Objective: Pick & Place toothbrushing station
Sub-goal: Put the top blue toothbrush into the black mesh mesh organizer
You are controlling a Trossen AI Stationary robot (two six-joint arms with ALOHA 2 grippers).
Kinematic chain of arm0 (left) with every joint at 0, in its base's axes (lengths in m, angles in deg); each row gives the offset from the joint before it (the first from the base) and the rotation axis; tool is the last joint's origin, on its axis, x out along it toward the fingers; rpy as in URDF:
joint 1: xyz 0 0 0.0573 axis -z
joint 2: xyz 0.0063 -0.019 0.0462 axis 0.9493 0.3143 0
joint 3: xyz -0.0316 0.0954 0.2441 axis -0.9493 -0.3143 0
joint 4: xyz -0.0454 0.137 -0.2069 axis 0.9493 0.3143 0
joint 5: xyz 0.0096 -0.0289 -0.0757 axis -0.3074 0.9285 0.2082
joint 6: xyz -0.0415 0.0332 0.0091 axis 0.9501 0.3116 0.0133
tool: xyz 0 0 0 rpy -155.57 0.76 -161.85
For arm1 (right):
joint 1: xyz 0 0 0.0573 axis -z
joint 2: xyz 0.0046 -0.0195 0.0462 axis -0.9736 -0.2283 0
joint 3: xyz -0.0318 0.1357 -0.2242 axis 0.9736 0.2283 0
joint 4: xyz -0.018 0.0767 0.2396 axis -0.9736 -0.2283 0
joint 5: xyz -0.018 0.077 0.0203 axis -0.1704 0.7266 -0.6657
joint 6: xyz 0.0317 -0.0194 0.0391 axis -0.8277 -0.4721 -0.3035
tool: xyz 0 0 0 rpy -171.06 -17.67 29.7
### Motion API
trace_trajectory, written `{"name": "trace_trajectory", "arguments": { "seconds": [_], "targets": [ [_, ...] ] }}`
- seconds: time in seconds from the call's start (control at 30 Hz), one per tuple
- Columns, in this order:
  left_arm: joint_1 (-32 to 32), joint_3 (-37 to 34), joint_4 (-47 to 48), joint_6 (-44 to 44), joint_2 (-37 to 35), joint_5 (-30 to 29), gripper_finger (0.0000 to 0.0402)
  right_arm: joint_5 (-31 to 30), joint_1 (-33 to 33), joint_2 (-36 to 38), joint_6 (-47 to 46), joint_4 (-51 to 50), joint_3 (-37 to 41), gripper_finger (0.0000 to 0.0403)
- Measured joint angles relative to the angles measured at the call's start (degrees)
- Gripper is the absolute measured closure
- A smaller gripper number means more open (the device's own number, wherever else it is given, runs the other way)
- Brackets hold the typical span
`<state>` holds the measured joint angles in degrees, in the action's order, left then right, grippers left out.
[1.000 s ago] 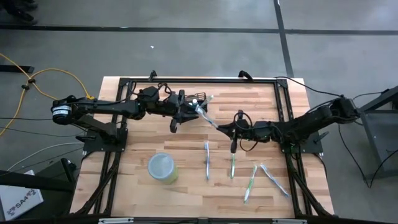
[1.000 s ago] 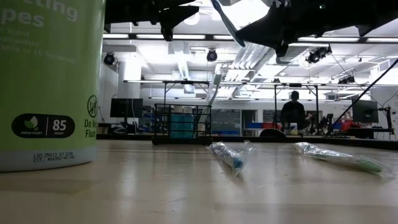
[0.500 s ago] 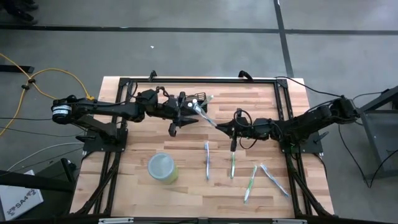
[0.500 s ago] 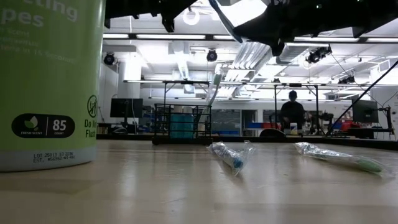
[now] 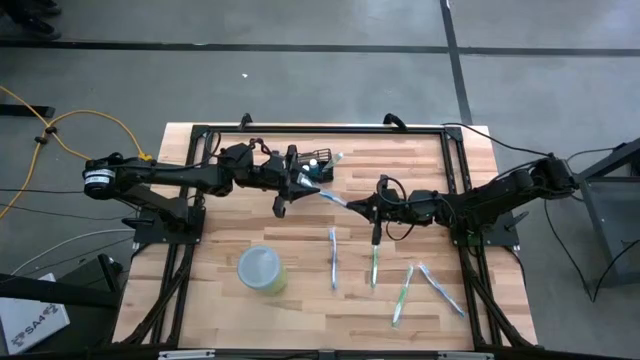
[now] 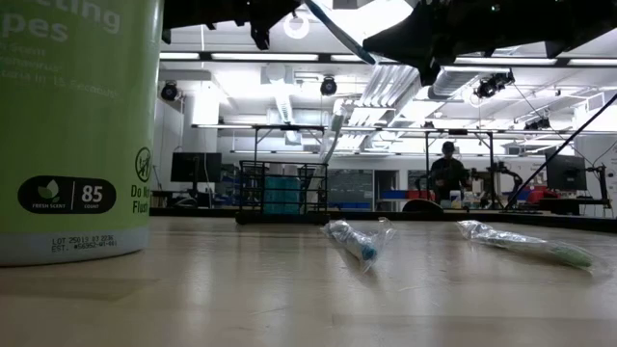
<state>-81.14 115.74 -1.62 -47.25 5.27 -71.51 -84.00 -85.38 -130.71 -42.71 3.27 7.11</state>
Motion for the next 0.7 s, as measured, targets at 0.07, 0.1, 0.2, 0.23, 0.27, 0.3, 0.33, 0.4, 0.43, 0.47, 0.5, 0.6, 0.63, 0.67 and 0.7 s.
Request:
{"name": "trace_trajectory", "arguments": {
  "seconds": [0.07, 0.1, 0.2, 0.23, 0.27, 0.3, 0.33, 0.4, 0.43, 0.47, 0.5, 0.6, 0.63, 0.67, 0.7],
  "targets": [
    [0.0, 0.0, -0.05, 0.01, 0.0, -0.05, 0.0288, 0.0, 0.0, 0.0, 0.05, 0.02, 0.0, 0.0402],
    [0.0, 0.0, -0.03, 0.02, 0.0, -0.34, 0.0299, 0.0, 0.0, 0.0, 0.05, 0.03, 0.0, 0.0402],
    [0.0, 0.0, -0.01, 0.18, 0.0, -1.2, 0.0341, -0.05, 0.0, 0.0, 0.1, 0.01, 0.0, 0.0401],
    [0.02, 0.0, -0.03, 0.31, 0.0, -1.18, 0.0356, -0.07, 0.0, 0.0, 0.12, 0.01, 0.0, 0.0401],
    [0.03, 0.0, -0.03, 0.79, 0.0, -1.18, 0.0371, -0.09, 0.02, 0.0, 0.14, 0.01, 0.0, 0.0401],
    [0.02, 0.0, 0.01, 1.21, 0.0, -1.1, 0.0383, -0.31, 0.02, 0.0, 0.18, 0.01, 0.0, 0.0401],
    [0.02, 0.0, 0.06, 1.25, 0.0, -1.09, 0.0389, -0.39, 0.02, 0.0, 0.18, -0.01, 0.0, 0.0401],
    [0.04, 0.0, 0.06, 1.2, 0.0, -1.11, 0.039, -0.34, 0.01, 0.0, 0.18, 0.0, 0.0, 0.0401],
    [0.04, 0.0, 0.06, 1.2, 0.0, -1.11, 0.0389, -0.3, 0.0, 0.0, 0.18, -0.01, 0.0, 0.0401],
    [0.04, 0.0, 0.06, 1.2, 0.0, -1.13, 0.0389, -0.27, 0.02, 0.0, 0.18, 0.01, 0.0, 0.0401],
    [0.04, 0.0, 0.06, 1.17, 0.0, -1.16, 0.0389, -0.26, 0.02, 0.0, 0.18, -0.01, 0.0, 0.0401],
    [0.04, 0.0, 0.06, 1.05, 0.0, -1.16, 0.039, -0.11, 0.0, 0.0, 0.18, -0.01, 0.0, 0.04],
    [0.04, 0.0, 0.07, 1.05, 0.0, -1.18, 0.039, -0.07, 0.02, 0.0, 0.18, -0.01, 0.0, 0.04],
    [0.04, 0.0, 0.06, 1.05, 0.0, -1.23, 0.039, -0.02, 0.02, 0.0, 0.18, -0.01, 0.0, 0.04],
    [0.04, 0.0, 0.06, 1.05, 0.0, -1.29, 0.039, -0.02, 0.01, 0.0, 0.17, -0.01, 0.0, 0.04]
  ]
}}
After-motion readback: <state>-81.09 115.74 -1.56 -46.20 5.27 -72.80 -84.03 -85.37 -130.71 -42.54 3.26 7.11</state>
